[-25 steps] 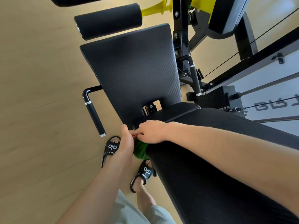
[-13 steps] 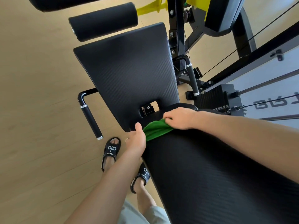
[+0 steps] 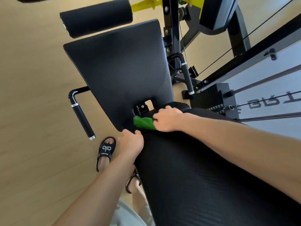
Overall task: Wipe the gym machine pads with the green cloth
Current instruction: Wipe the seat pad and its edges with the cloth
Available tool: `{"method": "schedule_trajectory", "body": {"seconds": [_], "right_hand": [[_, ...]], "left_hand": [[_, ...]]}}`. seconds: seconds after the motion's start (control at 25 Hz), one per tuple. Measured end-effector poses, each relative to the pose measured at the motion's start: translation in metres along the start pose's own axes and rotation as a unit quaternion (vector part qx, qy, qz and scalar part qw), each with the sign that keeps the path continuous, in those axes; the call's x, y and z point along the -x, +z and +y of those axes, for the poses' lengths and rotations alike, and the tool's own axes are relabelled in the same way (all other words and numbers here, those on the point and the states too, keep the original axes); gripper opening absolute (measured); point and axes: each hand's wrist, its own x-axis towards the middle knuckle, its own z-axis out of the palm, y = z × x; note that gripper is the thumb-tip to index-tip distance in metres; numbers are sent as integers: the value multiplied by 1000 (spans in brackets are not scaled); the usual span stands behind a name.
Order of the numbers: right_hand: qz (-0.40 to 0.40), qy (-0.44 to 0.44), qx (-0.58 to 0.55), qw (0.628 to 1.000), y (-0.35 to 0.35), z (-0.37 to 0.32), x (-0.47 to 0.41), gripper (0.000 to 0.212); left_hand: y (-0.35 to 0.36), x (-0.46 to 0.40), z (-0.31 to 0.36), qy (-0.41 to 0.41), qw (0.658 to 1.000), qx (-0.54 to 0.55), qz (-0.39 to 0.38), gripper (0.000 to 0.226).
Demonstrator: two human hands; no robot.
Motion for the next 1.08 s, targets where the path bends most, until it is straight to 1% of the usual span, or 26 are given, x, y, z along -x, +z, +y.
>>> {"method": "schedule_trajectory", "body": {"seconds": [0.12, 0.2, 0.24, 0.32, 0.36, 0.44, 0.48, 0.56, 0.6, 0.68, 0.8, 0.88, 0.92, 1.0, 1.08], "right_hand": [[-14, -30, -12, 999, -1, -20, -7, 50], [-1, -37, -17, 999, -2, -11, -2, 49], [4, -26, -12, 1000, -4, 1, 3, 49], [10, 42, -14, 999, -6, 44, 6, 49], [4, 92, -13, 996, -8, 69, 6, 50], [-13, 159, -24, 987, -6, 107, 4, 52], [-12, 176, -34, 984, -2, 114, 3, 53], [-12, 179, -22, 984, 1, 98, -3, 51], [-10, 171, -11, 985, 2, 81, -5, 50], [5, 115, 7, 993, 0, 39, -7, 48], [38, 28, -15, 999, 7, -12, -4, 47], [45, -30, -43, 998, 15, -35, -5, 46], [42, -60, -66, 995, 19, -41, -10, 46], [1, -107, -105, 989, 22, -47, -21, 50], [-35, -137, -115, 983, 25, -44, -40, 54]], "left_hand": [[3, -6, -4, 27, 999, -18, 9, 49], [5, -8, -7, 26, 999, -29, 18, 48], [6, -9, -6, 22, 999, -28, 20, 49], [7, -9, -3, 8, 1000, -17, 19, 50], [7, -8, -2, 2, 1000, -10, 18, 50], [5, -8, 0, -9, 1000, -2, 20, 51], [5, -6, 0, -11, 1000, -1, 19, 51], [5, -4, -1, -10, 1000, -1, 17, 50], [6, -5, -1, -8, 1000, -3, 17, 50], [5, -7, -2, -5, 1000, -2, 20, 49], [5, -6, -5, 12, 1000, 8, 17, 45], [3, -7, -6, 18, 999, 24, 21, 44], [3, -7, -5, 16, 999, 38, 22, 44], [2, -9, -7, 9, 997, 73, 36, 42], [3, -6, -11, 29, 995, 78, 53, 41]]}}
